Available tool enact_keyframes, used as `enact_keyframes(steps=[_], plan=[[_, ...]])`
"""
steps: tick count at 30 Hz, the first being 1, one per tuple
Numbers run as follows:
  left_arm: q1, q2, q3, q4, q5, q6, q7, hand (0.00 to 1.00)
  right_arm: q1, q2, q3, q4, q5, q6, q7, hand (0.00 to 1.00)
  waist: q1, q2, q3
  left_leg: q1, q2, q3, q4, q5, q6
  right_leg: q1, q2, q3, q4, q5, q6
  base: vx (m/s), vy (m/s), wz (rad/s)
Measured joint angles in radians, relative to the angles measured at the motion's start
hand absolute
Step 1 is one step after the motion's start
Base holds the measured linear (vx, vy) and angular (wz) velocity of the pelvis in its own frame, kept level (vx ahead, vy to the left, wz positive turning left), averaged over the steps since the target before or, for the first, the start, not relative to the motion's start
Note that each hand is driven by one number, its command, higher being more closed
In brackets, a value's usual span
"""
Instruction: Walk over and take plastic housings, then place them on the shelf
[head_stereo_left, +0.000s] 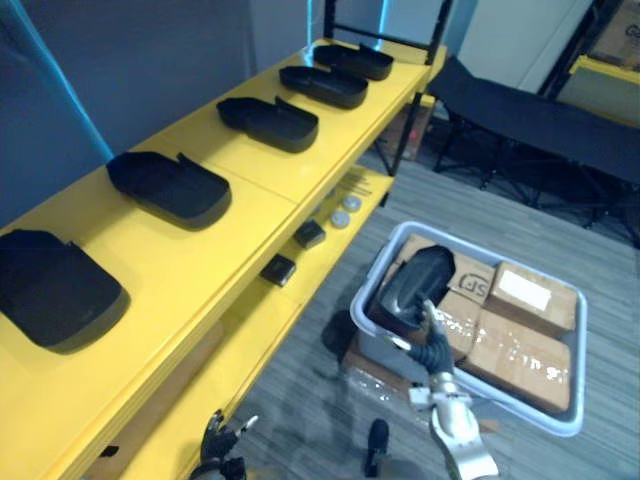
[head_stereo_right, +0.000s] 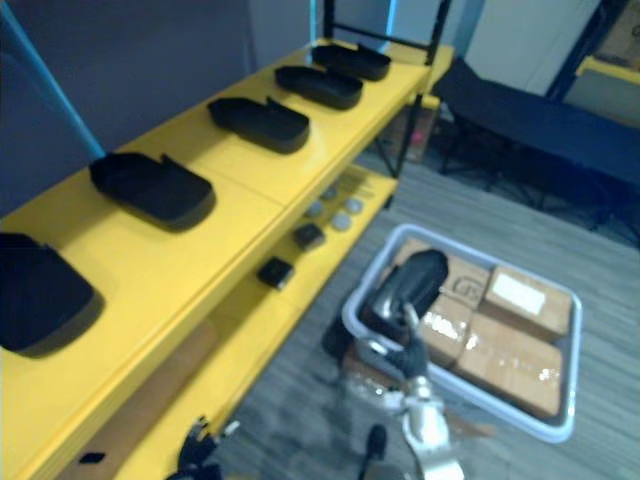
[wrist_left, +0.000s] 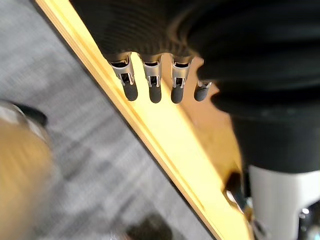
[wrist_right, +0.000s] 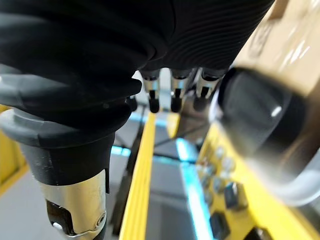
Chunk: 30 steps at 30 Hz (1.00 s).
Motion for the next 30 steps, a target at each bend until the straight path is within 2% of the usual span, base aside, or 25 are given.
enact_keyframes(steps=[2, 4, 7, 9, 14, 18, 21, 23, 25, 26, 27, 28, 29, 30], plan=[[0.038, 0.001, 0.029, 0.011, 0.033, 0.020, 0.003, 0.00, -0.002, -0.001, 0.000, 0.000, 0.003, 0.009, -0.029, 0.00, 0.011, -0.002, -0.001, -0.001, -0.005, -0.007, -0.006, 0.000, 0.001, -0.002, -0.005, -0.005, -0.002, 0.000, 0.000, 0.05, 0.031, 0.09], [0.072, 0.000, 0.033, 0.012, 0.038, 0.023, 0.003, 0.00, -0.009, -0.003, 0.002, 0.003, 0.032, 0.040, -0.061, 0.00, 0.023, -0.003, -0.001, -0.017, -0.012, -0.012, -0.007, 0.003, 0.005, -0.015, -0.013, -0.008, -0.002, 0.000, 0.000, 0.03, 0.023, 0.07], [0.088, -0.007, 0.051, 0.012, 0.038, 0.020, 0.000, 0.00, -0.025, -0.003, 0.003, 0.015, 0.032, 0.056, -0.067, 0.00, 0.022, 0.002, 0.001, -0.019, -0.015, -0.013, -0.006, 0.005, 0.008, -0.017, -0.014, -0.006, -0.002, 0.000, 0.000, 0.00, 0.000, -0.01], [0.085, -0.007, 0.052, 0.009, 0.038, 0.008, -0.001, 0.00, -0.030, -0.004, 0.003, 0.017, 0.031, 0.060, -0.078, 0.00, 0.021, 0.003, 0.002, -0.013, -0.016, -0.008, -0.007, 0.006, 0.009, -0.016, -0.013, 0.002, -0.002, 0.000, 0.001, -0.02, -0.002, -0.09], [0.064, -0.008, 0.047, -0.003, 0.037, -0.071, -0.010, 0.00, -0.031, -0.020, -0.008, 0.017, 0.031, 0.060, -0.081, 0.00, 0.015, -0.004, 0.006, -0.011, -0.025, -0.002, -0.010, -0.003, 0.022, -0.018, -0.012, 0.020, -0.026, 0.015, -0.008, -0.05, -0.001, -0.12], [0.033, -0.011, 0.014, -0.026, 0.036, -0.098, -0.016, 0.00, -0.025, -0.029, -0.064, 0.017, 0.033, 0.060, -0.082, 0.00, 0.011, -0.001, 0.010, -0.009, -0.031, 0.008, -0.003, -0.008, 0.027, -0.022, -0.012, 0.040, -0.029, 0.023, -0.010, -0.03, 0.007, -0.13], [0.019, -0.003, -0.024, -0.063, 0.038, -0.096, -0.024, 0.00, -0.001, -0.027, -0.111, 0.014, 0.045, 0.058, -0.072, 0.00, 0.003, 0.000, 0.025, 0.004, -0.035, -0.009, 0.025, -0.031, 0.041, -0.014, -0.009, 0.061, -0.003, 0.016, -0.003, 0.00, 0.028, -0.11], [0.019, -0.002, -0.032, -0.066, 0.038, -0.088, -0.023, 0.00, 0.032, -0.022, -0.136, 0.012, 0.048, 0.047, -0.039, 0.00, -0.017, 0.011, 0.029, 0.007, -0.033, -0.049, 0.078, -0.065, 0.049, -0.017, -0.011, 0.061, 0.078, -0.022, 0.008, 0.00, 0.091, 0.07], [0.020, 0.003, -0.033, -0.095, 0.032, -0.062, -0.012, 0.00, 0.084, 0.001, -0.153, 0.010, 0.048, 0.025, -0.006, 0.00, -0.031, 0.004, 0.026, -0.005, -0.033, -0.069, 0.133, -0.091, 0.056, -0.021, -0.026, 0.063, 0.131, -0.028, 0.026, -0.05, 0.111, 0.17], [0.020, 0.005, -0.033, -0.103, 0.026, -0.051, -0.007, 0.00, 0.090, 0.006, -0.148, 0.010, 0.048, 0.020, 0.000, 0.00, -0.030, 0.009, 0.025, -0.016, -0.024, -0.067, 0.139, -0.092, 0.058, -0.026, -0.027, 0.064, 0.128, -0.025, 0.031, -0.01, 0.047, 0.16], [0.016, 0.001, -0.033, -0.106, 0.024, -0.038, 0.001, 0.00, 0.085, 0.012, -0.133, 0.011, 0.046, 0.016, 0.005, 0.00, -0.030, 0.012, 0.026, -0.040, -0.009, -0.077, 0.155, -0.089, 0.055, -0.052, -0.025, 0.063, 0.225, -0.107, -0.009, -0.02, 0.031, 0.42], [0.017, 0.006, -0.032, -0.112, 0.022, -0.021, 0.008, 0.00, 0.078, 0.012, -0.107, 0.011, 0.038, 0.013, -0.003, 0.00, -0.028, 0.012, 0.024, -0.066, -0.007, -0.108, 0.162, -0.083, 0.044, -0.055, -0.006, 0.061, 0.293, -0.170, -0.009, -0.01, 0.049, 0.50], [0.020, 0.011, -0.031, -0.114, 0.019, -0.015, 0.009, 0.00, 0.069, 0.013, -0.095, 0.012, 0.033, 0.013, -0.011, 0.00, -0.020, 0.008, 0.025, -0.074, -0.010, -0.119, 0.163, -0.081, 0.040, -0.045, -0.001, 0.060, 0.265, -0.168, -0.003, -0.06, -0.009, 0.38], [0.032, 0.025, -0.029, -0.111, 0.018, -0.009, 0.009, 0.00, 0.041, 0.014, -0.069, 0.022, 0.022, 0.013, -0.038, 0.00, 0.004, 0.004, 0.021, -0.096, -0.006, -0.121, 0.162, -0.075, 0.031, -0.027, 0.008, 0.059, 0.176, -0.140, 0.033, -0.02, -0.052, 0.06]])
